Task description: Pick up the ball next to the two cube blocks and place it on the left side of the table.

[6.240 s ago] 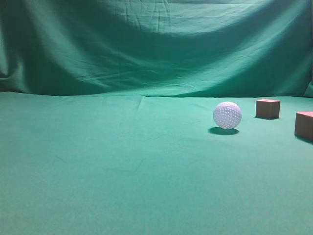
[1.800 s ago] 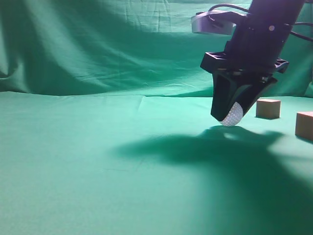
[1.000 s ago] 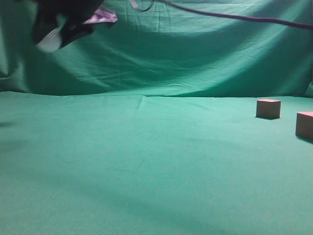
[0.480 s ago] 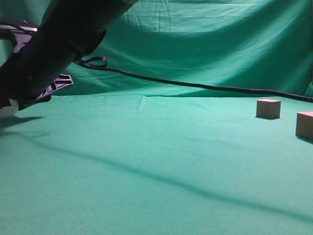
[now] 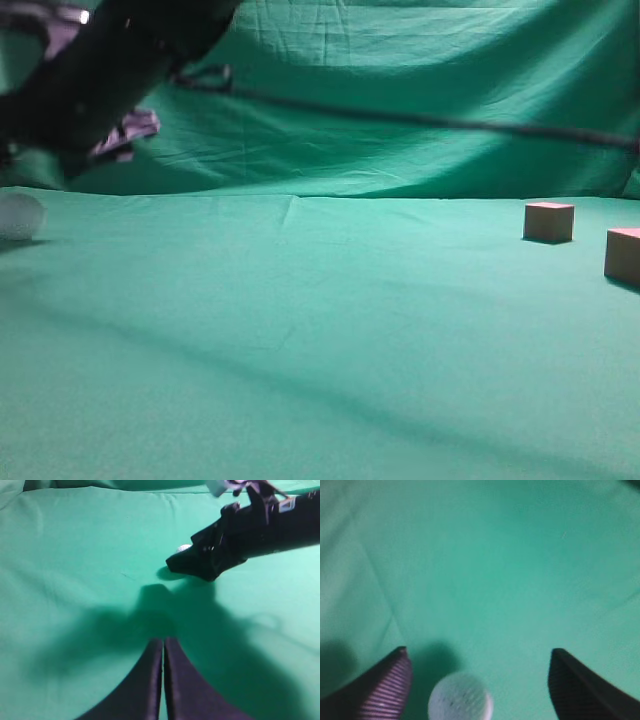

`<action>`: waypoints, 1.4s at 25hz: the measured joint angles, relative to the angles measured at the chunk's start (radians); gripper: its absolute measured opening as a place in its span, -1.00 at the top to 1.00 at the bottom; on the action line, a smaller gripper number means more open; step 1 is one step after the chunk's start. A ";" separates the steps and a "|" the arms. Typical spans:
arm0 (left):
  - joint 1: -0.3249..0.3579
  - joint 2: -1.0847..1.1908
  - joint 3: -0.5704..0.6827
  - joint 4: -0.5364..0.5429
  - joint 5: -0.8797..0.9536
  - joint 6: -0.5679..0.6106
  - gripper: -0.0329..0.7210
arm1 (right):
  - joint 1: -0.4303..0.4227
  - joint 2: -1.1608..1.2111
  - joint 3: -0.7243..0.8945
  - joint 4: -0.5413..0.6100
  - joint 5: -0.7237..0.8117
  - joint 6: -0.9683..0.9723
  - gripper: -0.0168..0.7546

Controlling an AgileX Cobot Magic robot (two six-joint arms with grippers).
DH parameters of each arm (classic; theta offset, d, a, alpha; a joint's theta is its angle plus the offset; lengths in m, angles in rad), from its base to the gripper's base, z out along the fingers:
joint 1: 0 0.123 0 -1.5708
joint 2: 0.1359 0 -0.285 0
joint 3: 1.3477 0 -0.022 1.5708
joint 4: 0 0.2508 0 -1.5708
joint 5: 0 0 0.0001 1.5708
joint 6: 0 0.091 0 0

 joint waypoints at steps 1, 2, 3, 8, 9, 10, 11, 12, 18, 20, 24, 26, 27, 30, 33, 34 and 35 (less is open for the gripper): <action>0.000 0.000 0.000 0.000 0.000 0.000 0.91 | -0.010 -0.037 0.000 -0.001 0.031 0.000 -0.22; 0.000 0.000 0.000 0.000 0.000 0.000 0.91 | -0.017 -0.078 0.000 -0.002 0.065 0.000 -0.10; 0.000 0.000 0.000 0.000 0.000 0.000 0.91 | -0.025 -0.120 0.000 -0.005 0.114 0.000 0.08; 0.000 0.000 0.000 0.000 0.000 0.000 0.91 | -0.085 -0.298 0.000 -0.059 0.441 0.067 0.86; 0.000 0.000 0.000 0.000 0.000 0.000 0.91 | -0.095 -0.331 0.000 -0.100 0.500 0.121 0.96; 0.000 0.000 0.000 0.000 0.000 0.000 0.91 | -0.107 -0.361 0.000 -0.151 0.571 0.184 0.96; 0.000 0.000 0.000 0.000 0.000 0.000 0.91 | -0.118 -0.386 0.000 -0.206 0.638 0.247 0.96; 0.000 0.000 0.000 0.000 0.000 0.000 0.91 | -0.124 -0.416 0.000 -0.252 0.701 0.292 0.96; 0.000 0.000 0.000 0.000 0.000 0.000 0.91 | -0.177 -0.576 0.000 -0.415 0.932 0.459 0.96; 0.000 0.000 0.000 0.000 0.000 0.000 0.91 | -0.182 -0.618 -0.002 -0.420 0.946 0.466 0.96; 0.000 0.000 0.000 0.000 0.000 0.000 0.91 | -0.184 -0.684 -0.002 -0.420 0.957 0.470 0.96; 0.000 0.000 0.000 0.000 0.000 0.000 0.91 | -0.184 -0.734 0.002 -0.418 0.959 0.474 0.96; 0.000 0.000 0.000 0.000 0.000 0.000 0.91 | -0.184 -0.769 0.013 -0.418 0.959 0.480 0.96; 0.000 0.000 0.000 0.000 0.000 0.000 0.91 | -0.184 -0.879 0.061 -0.417 0.961 0.492 0.96; 0.000 0.000 0.000 0.000 0.000 0.000 0.91 | -0.184 -1.006 0.147 -0.413 0.961 0.494 0.96; 0.000 0.000 0.000 0.000 0.000 0.000 0.91 | -0.184 -1.050 0.185 -0.411 0.961 0.494 0.96; 0.000 0.000 0.000 0.000 0.000 0.000 0.91 | -0.184 -1.092 0.228 -0.411 0.963 0.494 0.96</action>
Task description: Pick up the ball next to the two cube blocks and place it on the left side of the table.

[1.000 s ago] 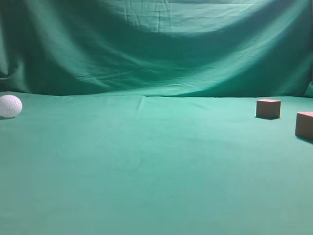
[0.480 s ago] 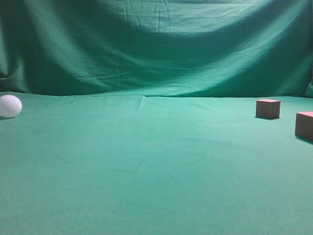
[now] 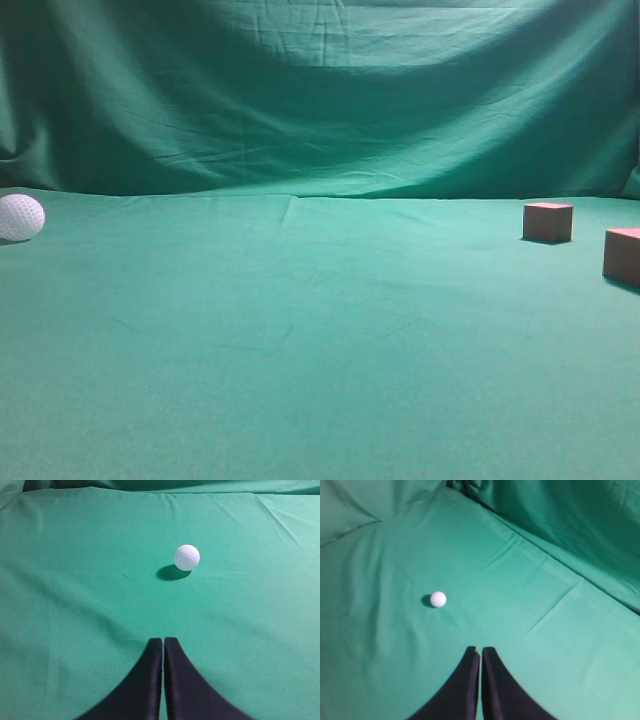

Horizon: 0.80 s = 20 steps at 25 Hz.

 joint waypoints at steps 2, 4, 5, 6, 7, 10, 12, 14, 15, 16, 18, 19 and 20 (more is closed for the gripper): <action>0.000 0.000 0.000 0.000 0.000 0.000 0.91 | 0.000 -0.085 0.098 0.002 0.001 0.000 0.96; 0.000 0.000 0.000 0.000 0.000 0.000 0.91 | 0.000 -0.166 0.200 0.002 -0.014 0.000 0.96; 0.000 0.000 0.000 0.000 0.000 0.000 0.91 | 0.000 -0.213 0.260 0.004 -0.034 0.000 0.96; 0.000 0.000 0.000 0.000 0.000 0.000 0.91 | 0.000 -0.253 0.312 0.004 -0.058 0.000 0.96; 0.000 0.000 0.000 0.000 0.000 0.000 0.91 | 0.000 -0.302 0.376 0.004 -0.091 0.002 0.96; 0.000 0.000 0.000 0.000 0.000 0.000 0.91 | 0.000 -0.438 0.561 0.006 -0.211 0.002 0.96; 0.000 0.000 0.000 0.000 0.000 0.000 0.91 | 0.000 -0.525 0.687 0.008 -0.294 0.002 0.96; 0.000 0.000 0.000 0.000 0.000 0.000 0.91 | 0.000 -0.615 0.787 0.008 -0.342 0.013 0.96; 0.000 0.000 0.000 0.000 0.000 0.000 0.91 | 0.000 -0.649 0.832 0.005 -0.353 0.016 0.96; 0.000 0.000 0.000 0.000 0.000 0.000 0.91 | 0.000 -0.689 0.865 -0.005 -0.355 0.020 0.96; 0.000 0.000 0.000 0.000 0.000 0.000 0.91 | 0.000 -0.758 0.924 -0.036 -0.347 0.059 0.96; 0.000 0.000 0.000 0.000 0.000 0.000 0.91 | 0.000 -0.783 0.947 -0.050 -0.340 0.083 0.96; 0.000 0.000 0.000 0.000 0.000 0.000 0.91 | 0.000 -0.811 0.963 -0.059 -0.338 0.097 0.96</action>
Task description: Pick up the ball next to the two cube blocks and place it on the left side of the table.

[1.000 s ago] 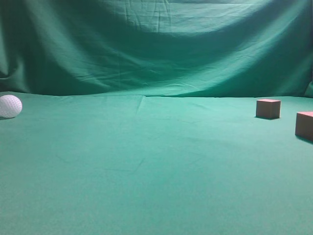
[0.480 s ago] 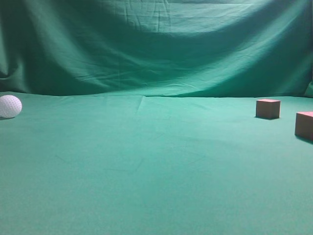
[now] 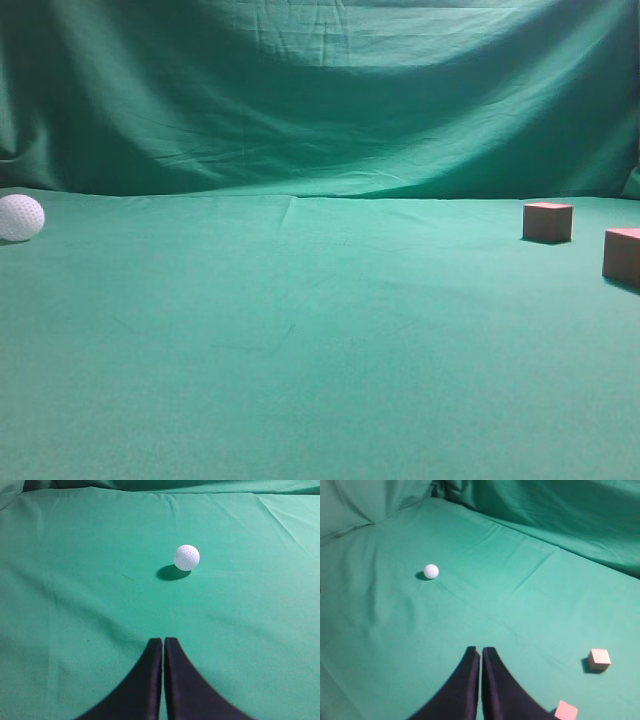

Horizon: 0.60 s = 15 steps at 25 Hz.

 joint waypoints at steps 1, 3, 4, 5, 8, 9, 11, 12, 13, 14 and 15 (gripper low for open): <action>0.000 0.000 0.000 0.000 0.000 0.000 0.91 | 0.000 -0.026 0.020 -0.013 -0.004 0.008 0.96; 0.000 0.000 0.000 0.000 0.000 0.000 0.91 | 0.000 -0.047 0.040 -0.026 -0.011 0.012 0.96; 0.000 0.000 0.000 0.000 0.000 0.000 0.91 | 0.000 -0.088 0.073 -0.056 -0.015 0.017 0.96; 0.000 0.000 0.000 0.000 0.000 0.000 0.91 | 0.000 -0.103 0.093 -0.079 -0.018 0.018 0.96; 0.000 0.000 0.000 0.000 0.000 0.000 0.91 | 0.000 -0.137 0.143 -0.115 -0.024 0.023 0.96; 0.000 0.000 0.000 0.000 0.000 0.000 0.91 | -0.002 -0.148 0.165 -0.128 -0.036 0.026 0.96; 0.000 0.000 0.000 0.000 0.000 0.000 0.91 | -0.023 -0.183 0.215 -0.136 -0.090 0.028 0.96; 0.000 0.000 0.000 0.000 0.000 0.000 0.91 | -0.043 -0.205 0.250 -0.141 -0.125 0.030 0.96; 0.000 0.000 0.000 0.000 0.000 0.000 0.91 | -0.066 -0.225 0.287 -0.143 -0.166 0.030 0.96; 0.000 0.000 0.000 0.000 0.000 0.000 0.91 | -0.094 -0.252 0.322 -0.145 -0.208 0.030 0.96; 0.000 0.000 0.000 0.000 0.000 0.000 0.91 | -0.120 -0.280 0.368 -0.145 -0.241 0.030 0.96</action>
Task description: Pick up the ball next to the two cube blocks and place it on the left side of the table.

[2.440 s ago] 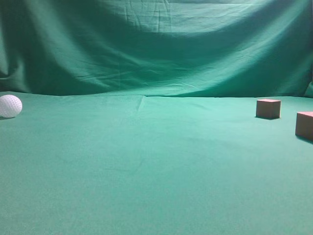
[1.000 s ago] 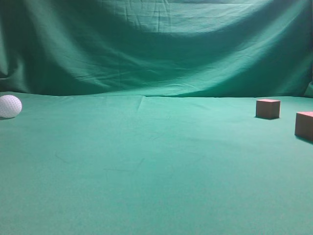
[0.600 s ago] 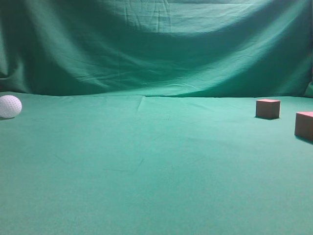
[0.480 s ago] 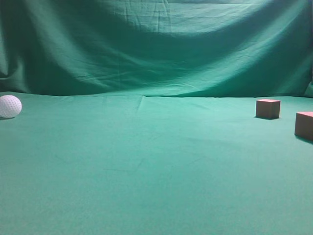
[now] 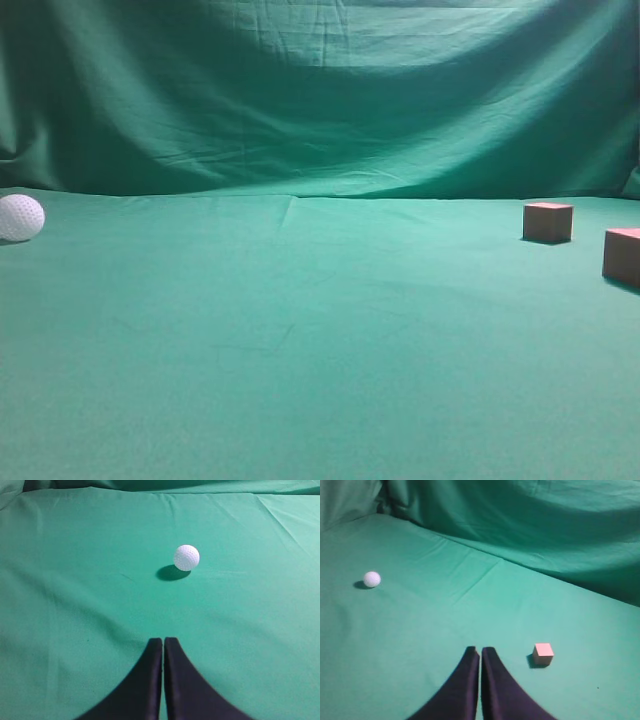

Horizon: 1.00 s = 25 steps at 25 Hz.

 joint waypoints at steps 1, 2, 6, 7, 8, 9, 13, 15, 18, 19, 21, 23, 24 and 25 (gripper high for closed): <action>0.000 0.000 0.000 0.000 0.000 0.000 0.91 | -0.036 -0.030 0.049 -0.002 -0.039 0.000 0.96; 0.000 0.000 0.000 0.000 0.000 0.000 0.91 | -0.076 -0.056 0.101 -0.003 -0.075 0.001 0.96; 0.000 0.000 0.000 0.000 0.000 0.000 0.91 | -0.235 -0.179 0.295 -0.005 -0.216 0.005 0.96; 0.000 0.000 0.000 0.000 0.000 0.000 0.91 | -0.267 -0.211 0.344 -0.007 -0.244 0.005 0.96; 0.000 0.000 0.000 0.000 0.000 0.000 0.91 | -0.300 -0.242 0.390 -0.007 -0.280 0.005 0.96; 0.000 0.000 0.000 0.000 0.000 0.000 0.91 | -0.329 -0.269 0.434 -0.007 -0.311 0.006 0.96; 0.000 0.000 0.000 0.000 0.000 0.000 0.91 | -0.400 -0.326 0.571 -0.007 -0.424 0.020 0.96; 0.000 0.000 0.000 0.000 0.000 0.000 0.91 | -0.424 -0.327 0.625 -0.007 -0.458 0.028 0.96; 0.000 0.000 0.000 0.000 0.000 0.000 0.91 | -0.453 -0.327 0.655 -0.005 -0.460 0.034 0.96; 0.000 0.000 0.000 0.000 0.000 0.000 0.91 | -0.466 -0.327 0.657 -0.005 -0.460 0.035 0.96; 0.000 0.000 0.000 0.000 0.000 0.000 0.91 | -0.494 -0.327 0.657 -0.005 -0.457 0.049 0.96; 0.000 0.000 0.000 0.000 0.000 0.000 0.91 | -0.523 -0.327 0.657 -0.005 -0.414 0.075 0.96; 0.000 0.000 0.000 0.000 0.000 0.000 0.91 | -0.533 -0.327 0.657 -0.005 -0.385 0.082 0.96; 0.000 0.000 0.000 0.000 0.000 0.000 0.91 | -0.538 -0.327 0.657 -0.005 -0.357 0.091 0.96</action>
